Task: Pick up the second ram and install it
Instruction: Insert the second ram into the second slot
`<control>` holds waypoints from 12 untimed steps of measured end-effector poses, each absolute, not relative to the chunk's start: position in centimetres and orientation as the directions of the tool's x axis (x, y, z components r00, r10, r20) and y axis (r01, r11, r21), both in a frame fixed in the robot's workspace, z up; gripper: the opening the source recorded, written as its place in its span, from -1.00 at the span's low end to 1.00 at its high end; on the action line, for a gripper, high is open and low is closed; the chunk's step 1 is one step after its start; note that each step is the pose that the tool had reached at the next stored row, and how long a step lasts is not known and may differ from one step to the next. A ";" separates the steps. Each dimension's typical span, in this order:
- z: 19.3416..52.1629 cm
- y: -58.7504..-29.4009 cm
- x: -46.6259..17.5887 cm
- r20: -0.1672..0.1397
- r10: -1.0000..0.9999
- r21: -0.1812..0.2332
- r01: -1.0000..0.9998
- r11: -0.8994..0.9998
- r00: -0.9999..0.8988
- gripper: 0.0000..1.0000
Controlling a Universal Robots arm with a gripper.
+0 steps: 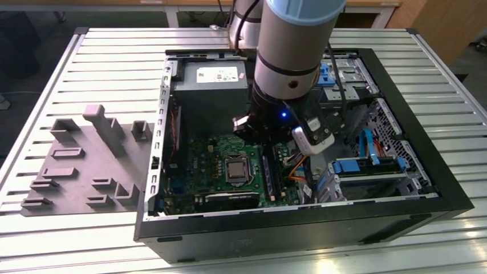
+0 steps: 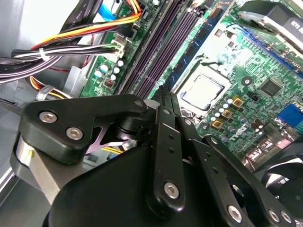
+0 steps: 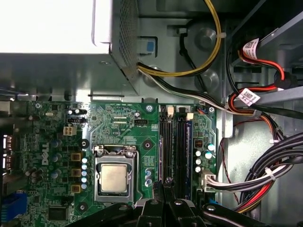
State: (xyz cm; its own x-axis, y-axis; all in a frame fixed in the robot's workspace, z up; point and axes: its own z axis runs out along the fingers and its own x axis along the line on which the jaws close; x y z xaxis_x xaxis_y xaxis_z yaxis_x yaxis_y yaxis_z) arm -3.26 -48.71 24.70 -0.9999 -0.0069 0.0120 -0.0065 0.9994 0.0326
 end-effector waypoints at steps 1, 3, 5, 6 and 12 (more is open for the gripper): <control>24.7 -48.7 -3.2 0.012 -0.006 0.033 -0.005 0.999 -1.000 -0.77; 24.6 -48.7 -3.2 0.012 -0.004 0.033 -0.003 0.999 -1.000 -0.77; 24.5 -48.7 -3.2 0.012 -0.001 0.033 -0.001 0.999 -1.000 -0.77; 24.5 -48.7 -3.2 0.012 0.000 0.033 0.000 0.999 -1.000 -0.77; 24.4 -48.7 -3.0 0.012 0.007 0.033 0.007 0.999 -1.000 -0.77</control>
